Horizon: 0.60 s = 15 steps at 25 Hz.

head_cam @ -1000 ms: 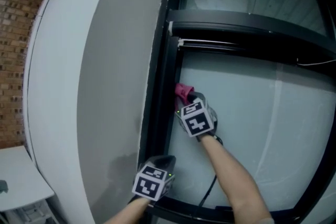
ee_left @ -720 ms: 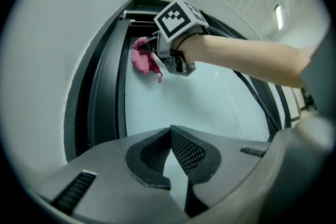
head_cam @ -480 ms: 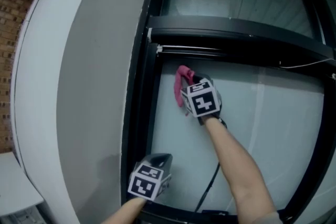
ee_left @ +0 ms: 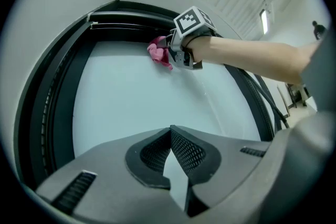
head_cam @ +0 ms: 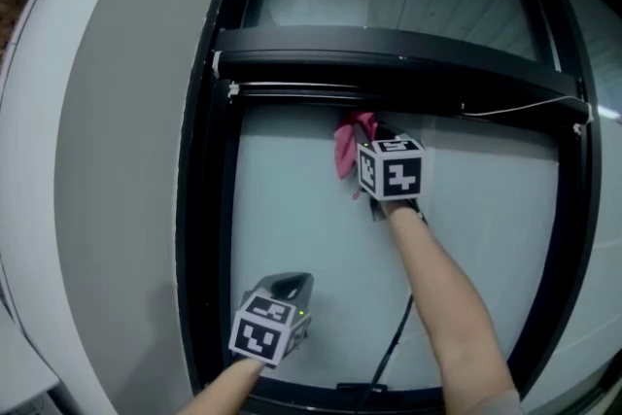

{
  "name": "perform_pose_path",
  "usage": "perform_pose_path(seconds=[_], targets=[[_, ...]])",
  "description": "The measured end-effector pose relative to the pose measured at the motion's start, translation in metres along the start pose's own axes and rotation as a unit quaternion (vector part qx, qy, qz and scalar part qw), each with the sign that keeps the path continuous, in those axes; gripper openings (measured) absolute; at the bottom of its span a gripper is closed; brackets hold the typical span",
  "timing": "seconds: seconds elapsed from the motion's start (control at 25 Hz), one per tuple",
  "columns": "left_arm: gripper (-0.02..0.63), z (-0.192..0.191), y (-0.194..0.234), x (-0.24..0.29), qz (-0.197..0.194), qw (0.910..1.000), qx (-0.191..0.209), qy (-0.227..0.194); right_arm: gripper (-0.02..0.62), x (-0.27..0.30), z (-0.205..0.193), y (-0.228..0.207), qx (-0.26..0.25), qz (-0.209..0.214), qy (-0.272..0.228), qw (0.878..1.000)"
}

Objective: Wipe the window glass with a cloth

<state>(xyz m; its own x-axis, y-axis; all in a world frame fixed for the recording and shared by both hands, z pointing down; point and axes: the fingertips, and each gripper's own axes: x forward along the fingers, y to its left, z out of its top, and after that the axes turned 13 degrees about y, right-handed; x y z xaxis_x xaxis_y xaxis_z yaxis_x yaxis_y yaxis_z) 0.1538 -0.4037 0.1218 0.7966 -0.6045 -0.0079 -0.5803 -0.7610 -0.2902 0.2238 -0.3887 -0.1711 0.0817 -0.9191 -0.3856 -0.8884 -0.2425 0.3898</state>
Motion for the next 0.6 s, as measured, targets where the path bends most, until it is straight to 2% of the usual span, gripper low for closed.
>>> perform_pose_path(seconds=[0.12,0.32,0.6], targets=[[0.008,0.008,-0.02,0.01,-0.016,0.9999,0.005,-0.004,0.058,-0.015,-0.006,-0.035,0.014,-0.021,-0.002,1.0],[0.006,0.02,-0.051,0.026,-0.039,0.999,0.021,-0.004,0.058,-0.039,-0.018,-0.074,0.04,-0.028,-0.002,0.999],[0.006,0.038,-0.093,0.041,-0.066,0.9972,0.034,-0.013,0.057,-0.079,-0.033,-0.159,0.076,-0.1,-0.007,0.992]])
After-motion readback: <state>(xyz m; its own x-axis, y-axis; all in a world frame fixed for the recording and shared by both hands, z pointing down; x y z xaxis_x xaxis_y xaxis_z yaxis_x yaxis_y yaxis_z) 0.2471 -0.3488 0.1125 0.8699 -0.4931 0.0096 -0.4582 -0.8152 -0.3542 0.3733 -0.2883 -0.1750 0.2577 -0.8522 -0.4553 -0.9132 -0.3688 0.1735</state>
